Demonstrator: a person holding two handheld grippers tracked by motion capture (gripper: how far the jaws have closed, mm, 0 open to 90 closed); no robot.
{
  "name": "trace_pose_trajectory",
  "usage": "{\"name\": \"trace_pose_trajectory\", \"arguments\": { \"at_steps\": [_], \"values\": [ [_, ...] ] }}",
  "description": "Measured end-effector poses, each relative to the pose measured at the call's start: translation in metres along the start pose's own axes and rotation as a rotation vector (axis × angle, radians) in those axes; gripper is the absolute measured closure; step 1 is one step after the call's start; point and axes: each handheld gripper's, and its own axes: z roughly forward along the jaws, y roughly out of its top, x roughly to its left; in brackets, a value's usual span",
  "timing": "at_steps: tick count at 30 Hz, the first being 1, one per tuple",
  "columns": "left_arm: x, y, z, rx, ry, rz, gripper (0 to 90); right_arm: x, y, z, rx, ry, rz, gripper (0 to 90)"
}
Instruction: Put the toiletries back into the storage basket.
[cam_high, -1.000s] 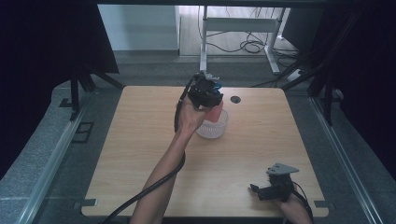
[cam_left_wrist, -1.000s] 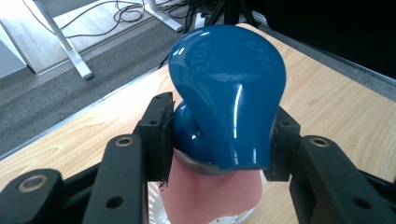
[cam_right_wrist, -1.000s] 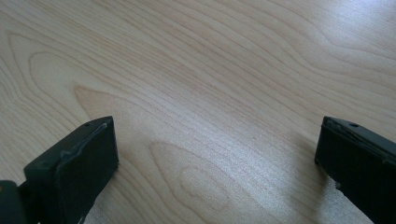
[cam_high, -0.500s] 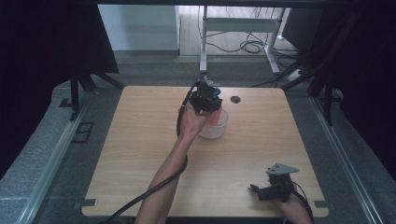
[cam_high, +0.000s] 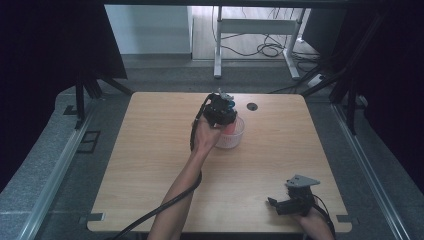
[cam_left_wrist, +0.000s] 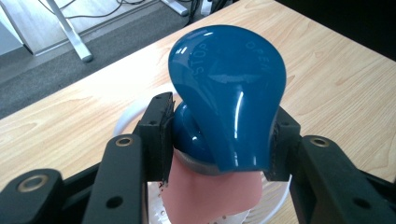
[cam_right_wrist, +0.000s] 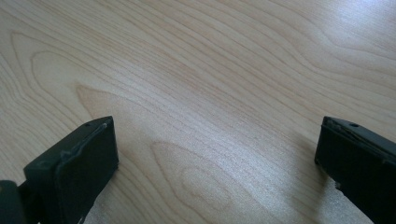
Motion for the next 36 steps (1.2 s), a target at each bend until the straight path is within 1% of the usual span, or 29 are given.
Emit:
{"name": "trace_pose_trajectory", "arguments": {
  "at_steps": [8, 17, 25, 27, 30, 33, 34, 36],
  "values": [
    [-0.001, -0.009, 0.008, 0.006, 0.002, -0.005, 52.9, 0.000, 0.000, 0.000, 0.001, 0.000, -0.002, 0.0],
    [-0.001, -0.018, 0.015, 0.000, 0.002, -0.022, 52.8, 0.000, 0.000, 0.000, 0.001, 0.001, -0.002, 0.0],
    [0.001, -0.026, 0.020, 0.005, -0.009, -0.036, 52.7, 0.000, 0.000, 0.000, 0.001, 0.001, -0.002, 0.0],
    [0.002, -0.027, 0.020, -0.004, -0.009, -0.045, 52.7, 0.000, 0.000, 0.000, 0.001, 0.001, -0.002, 0.0],
    [0.004, -0.028, 0.020, -0.003, -0.014, -0.058, 52.6, 0.000, 0.000, 0.000, 0.001, 0.001, -0.002, 0.0],
    [0.006, -0.029, 0.019, -0.001, -0.027, -0.067, 52.2, 0.000, 0.000, 0.000, 0.001, 0.001, -0.002, 0.0],
    [0.006, -0.029, 0.019, 0.001, -0.033, -0.067, 51.7, 0.000, 0.000, 0.000, 0.001, 0.001, -0.002, 0.0],
    [0.006, -0.028, 0.018, 0.019, -0.033, -0.050, 50.4, 0.000, 0.000, 0.000, 0.001, 0.002, -0.002, 0.0]
  ]
}}
